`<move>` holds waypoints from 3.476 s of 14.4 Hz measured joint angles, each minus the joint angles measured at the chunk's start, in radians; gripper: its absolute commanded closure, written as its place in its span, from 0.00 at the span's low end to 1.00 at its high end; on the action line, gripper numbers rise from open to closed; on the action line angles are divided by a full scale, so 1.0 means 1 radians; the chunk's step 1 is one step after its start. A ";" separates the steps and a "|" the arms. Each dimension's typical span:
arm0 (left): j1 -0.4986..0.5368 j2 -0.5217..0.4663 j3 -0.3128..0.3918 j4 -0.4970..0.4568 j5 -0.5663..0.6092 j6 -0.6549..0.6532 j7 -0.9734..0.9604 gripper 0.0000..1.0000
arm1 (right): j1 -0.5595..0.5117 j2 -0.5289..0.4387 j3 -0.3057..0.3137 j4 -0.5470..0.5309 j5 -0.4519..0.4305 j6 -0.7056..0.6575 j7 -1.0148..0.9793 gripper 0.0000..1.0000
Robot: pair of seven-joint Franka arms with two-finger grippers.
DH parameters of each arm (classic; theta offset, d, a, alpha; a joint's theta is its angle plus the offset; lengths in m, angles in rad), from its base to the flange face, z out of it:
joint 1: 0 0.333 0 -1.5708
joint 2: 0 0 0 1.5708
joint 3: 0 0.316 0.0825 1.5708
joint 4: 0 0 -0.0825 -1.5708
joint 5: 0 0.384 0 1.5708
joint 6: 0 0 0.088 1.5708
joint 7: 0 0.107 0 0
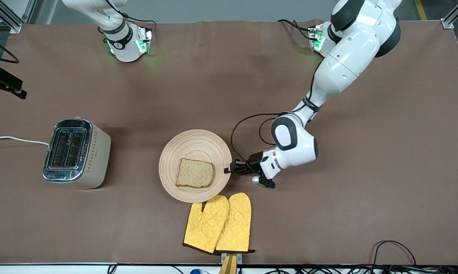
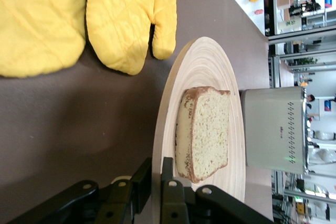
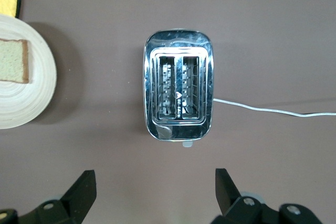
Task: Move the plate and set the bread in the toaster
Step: 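Slide the plate with the left gripper toward the table's middle, then reach the right gripper to the bread while the left gripper holds the plate, then grasp the bread slice with the right gripper while the left gripper withdraws, then carry the bread with the right gripper above the toaster slot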
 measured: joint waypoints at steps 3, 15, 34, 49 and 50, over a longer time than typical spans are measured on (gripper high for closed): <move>-0.041 0.003 0.000 -0.019 -0.026 0.075 0.000 0.99 | 0.036 0.068 0.002 -0.005 0.062 0.000 0.002 0.00; -0.004 -0.089 -0.006 -0.219 -0.062 0.094 0.025 0.00 | 0.329 0.471 0.011 -0.017 0.179 0.500 0.429 0.00; 0.540 -0.313 0.051 -0.157 0.816 -0.253 -0.227 0.00 | 0.469 0.709 0.028 -0.133 0.186 0.950 0.359 0.96; 0.554 -0.831 0.040 -0.001 1.215 -1.067 -0.625 0.00 | 0.373 0.551 -0.061 0.123 0.087 0.334 0.344 1.00; 0.550 -0.841 0.043 -0.001 1.215 -1.069 -0.625 0.00 | 0.356 0.548 -0.066 0.167 0.038 0.261 0.315 1.00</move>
